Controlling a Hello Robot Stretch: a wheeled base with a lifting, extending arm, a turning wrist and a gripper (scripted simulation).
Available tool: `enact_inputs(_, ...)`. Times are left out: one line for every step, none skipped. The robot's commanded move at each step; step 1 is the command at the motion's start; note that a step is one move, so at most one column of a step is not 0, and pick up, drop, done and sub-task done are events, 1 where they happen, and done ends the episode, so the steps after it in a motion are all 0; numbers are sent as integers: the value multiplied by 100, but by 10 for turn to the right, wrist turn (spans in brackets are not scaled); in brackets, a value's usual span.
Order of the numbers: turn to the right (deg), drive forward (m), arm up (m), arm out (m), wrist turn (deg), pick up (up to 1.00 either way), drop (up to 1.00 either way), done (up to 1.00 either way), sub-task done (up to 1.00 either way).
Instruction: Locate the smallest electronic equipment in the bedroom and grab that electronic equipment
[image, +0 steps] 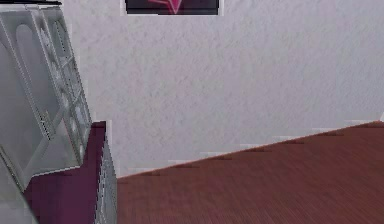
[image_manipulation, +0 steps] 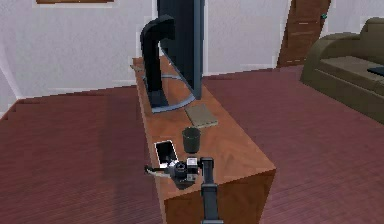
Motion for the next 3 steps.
enact_inputs(0,0,0,0,0,100,0,0,0)
enact_inputs(0,0,10,0,0,0,0,0,0)
enact_inputs(0,0,0,0,0,0,0,100,0)
